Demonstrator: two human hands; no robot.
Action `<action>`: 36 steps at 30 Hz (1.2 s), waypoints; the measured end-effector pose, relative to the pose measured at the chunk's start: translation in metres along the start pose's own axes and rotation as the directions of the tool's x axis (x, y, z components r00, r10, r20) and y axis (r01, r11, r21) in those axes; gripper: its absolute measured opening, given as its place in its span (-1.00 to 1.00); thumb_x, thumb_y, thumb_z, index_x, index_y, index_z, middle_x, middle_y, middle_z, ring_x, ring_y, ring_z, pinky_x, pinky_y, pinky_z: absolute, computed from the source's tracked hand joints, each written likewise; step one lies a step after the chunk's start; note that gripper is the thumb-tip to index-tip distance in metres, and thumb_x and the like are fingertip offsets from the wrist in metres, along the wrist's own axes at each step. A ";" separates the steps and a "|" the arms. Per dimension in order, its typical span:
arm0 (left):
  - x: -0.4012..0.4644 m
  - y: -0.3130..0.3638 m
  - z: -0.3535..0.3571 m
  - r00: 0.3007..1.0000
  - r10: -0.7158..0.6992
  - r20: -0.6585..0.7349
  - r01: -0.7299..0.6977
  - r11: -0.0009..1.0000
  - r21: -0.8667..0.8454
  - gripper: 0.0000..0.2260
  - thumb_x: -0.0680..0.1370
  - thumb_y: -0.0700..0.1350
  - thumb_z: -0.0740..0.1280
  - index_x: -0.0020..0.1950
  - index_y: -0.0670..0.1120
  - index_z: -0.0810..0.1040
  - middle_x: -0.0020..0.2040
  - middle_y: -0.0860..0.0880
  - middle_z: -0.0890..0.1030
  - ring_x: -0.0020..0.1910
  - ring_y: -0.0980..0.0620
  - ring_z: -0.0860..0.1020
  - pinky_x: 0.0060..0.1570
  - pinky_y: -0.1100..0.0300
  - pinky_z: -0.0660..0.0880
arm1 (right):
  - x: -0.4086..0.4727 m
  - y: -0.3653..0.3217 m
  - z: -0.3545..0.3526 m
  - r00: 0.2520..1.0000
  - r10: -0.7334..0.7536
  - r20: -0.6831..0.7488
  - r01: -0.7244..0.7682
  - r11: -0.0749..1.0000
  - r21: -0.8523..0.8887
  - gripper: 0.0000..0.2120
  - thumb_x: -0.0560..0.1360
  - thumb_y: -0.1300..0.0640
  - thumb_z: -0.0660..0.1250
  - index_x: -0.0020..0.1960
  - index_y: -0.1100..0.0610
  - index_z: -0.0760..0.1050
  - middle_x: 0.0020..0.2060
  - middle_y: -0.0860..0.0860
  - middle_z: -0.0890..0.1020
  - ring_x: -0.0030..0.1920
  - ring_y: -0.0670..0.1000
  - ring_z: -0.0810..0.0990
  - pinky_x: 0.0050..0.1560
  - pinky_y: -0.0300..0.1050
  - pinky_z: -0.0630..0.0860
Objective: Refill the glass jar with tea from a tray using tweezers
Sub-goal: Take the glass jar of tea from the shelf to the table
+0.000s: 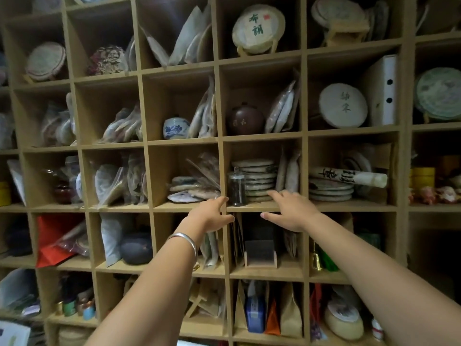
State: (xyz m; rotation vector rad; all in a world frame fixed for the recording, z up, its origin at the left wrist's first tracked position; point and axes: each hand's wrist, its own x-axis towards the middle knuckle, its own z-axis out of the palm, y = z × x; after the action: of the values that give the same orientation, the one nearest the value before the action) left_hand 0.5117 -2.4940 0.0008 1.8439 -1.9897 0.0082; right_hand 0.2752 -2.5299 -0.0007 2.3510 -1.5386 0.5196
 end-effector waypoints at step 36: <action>0.212 0.000 0.088 0.852 -0.394 -0.346 0.150 0.815 -0.559 -0.64 0.65 0.07 0.17 0.21 -0.22 0.41 0.01 -0.11 0.55 0.08 -0.15 0.56 -0.03 0.07 0.49 | 0.227 0.002 0.152 0.979 0.196 -0.056 -0.126 0.798 0.589 -0.49 0.38 -0.15 0.42 0.21 0.09 0.41 0.12 0.04 0.50 0.03 0.04 0.54 -0.02 -0.04 0.55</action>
State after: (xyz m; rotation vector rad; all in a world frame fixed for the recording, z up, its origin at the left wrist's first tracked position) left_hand 0.4794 -2.7211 -0.0136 1.5759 -1.2305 -0.1592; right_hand 0.3781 -2.7803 -0.0359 2.5476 -1.7153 1.3176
